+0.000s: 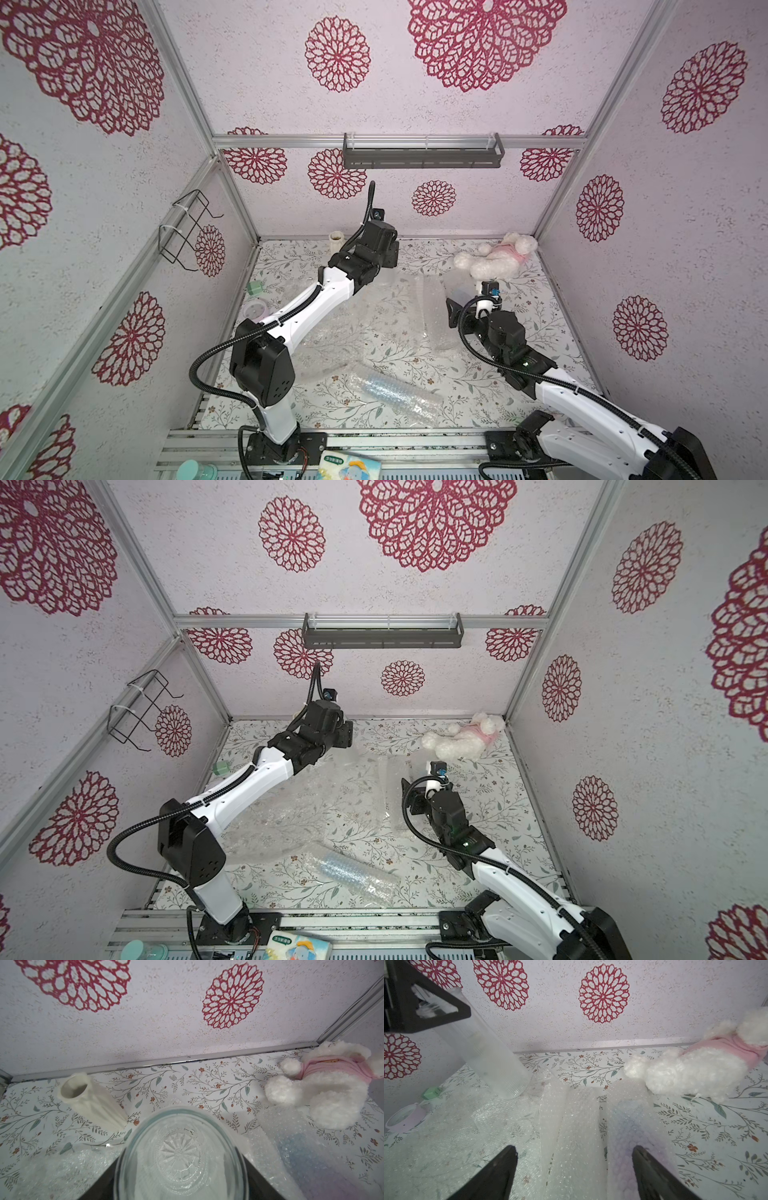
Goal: Unwrap the vase from the bubble wrap
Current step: Pick up the vase from the bubble wrap, then place the vase at the center of the board.
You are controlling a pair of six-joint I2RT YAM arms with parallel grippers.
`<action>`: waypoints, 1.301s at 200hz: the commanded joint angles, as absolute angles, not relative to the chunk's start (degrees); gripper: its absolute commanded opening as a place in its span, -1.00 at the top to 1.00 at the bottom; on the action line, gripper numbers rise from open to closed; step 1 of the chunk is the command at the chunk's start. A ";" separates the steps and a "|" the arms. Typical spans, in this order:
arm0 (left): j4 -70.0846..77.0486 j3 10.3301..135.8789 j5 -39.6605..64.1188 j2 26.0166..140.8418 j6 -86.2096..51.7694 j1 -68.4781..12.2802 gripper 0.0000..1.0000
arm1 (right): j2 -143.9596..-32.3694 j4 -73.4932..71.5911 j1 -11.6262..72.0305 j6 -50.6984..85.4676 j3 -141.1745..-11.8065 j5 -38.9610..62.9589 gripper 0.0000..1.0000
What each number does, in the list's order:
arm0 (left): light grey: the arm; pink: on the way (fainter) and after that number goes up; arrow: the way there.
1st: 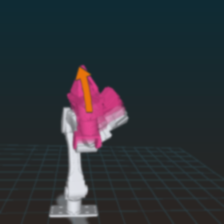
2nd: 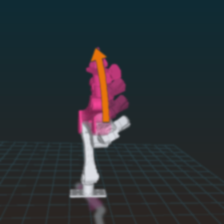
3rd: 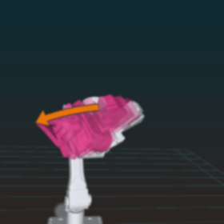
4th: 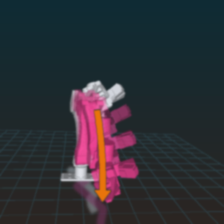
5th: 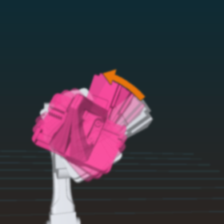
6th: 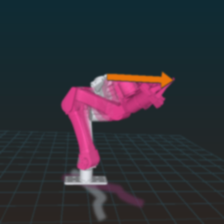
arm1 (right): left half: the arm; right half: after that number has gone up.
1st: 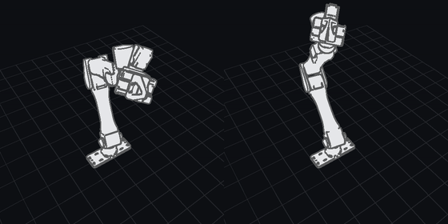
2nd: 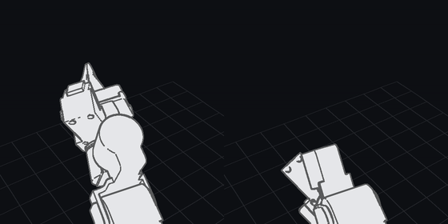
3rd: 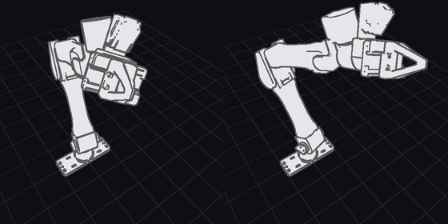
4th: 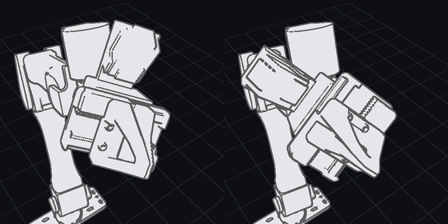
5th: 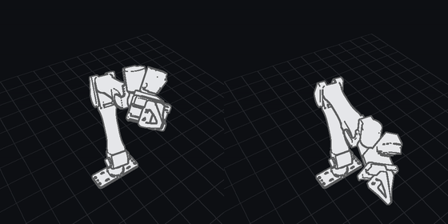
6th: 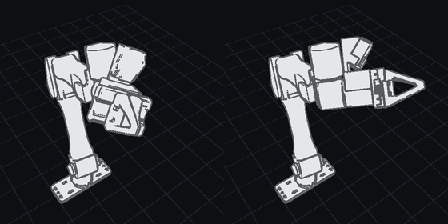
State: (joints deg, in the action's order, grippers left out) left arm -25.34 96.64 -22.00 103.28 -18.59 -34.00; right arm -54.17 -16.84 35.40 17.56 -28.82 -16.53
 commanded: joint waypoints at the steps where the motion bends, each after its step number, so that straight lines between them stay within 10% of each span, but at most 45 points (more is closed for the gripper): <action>1: -18.32 102.51 -22.35 106.99 -15.77 -32.80 -0.29 | -55.29 -20.15 35.16 16.23 -30.60 -16.31 -0.78; 260: -19.87 131.60 -18.04 135.52 -15.51 -21.90 -0.34 | -63.77 -23.09 35.17 16.38 -31.84 -13.61 -0.78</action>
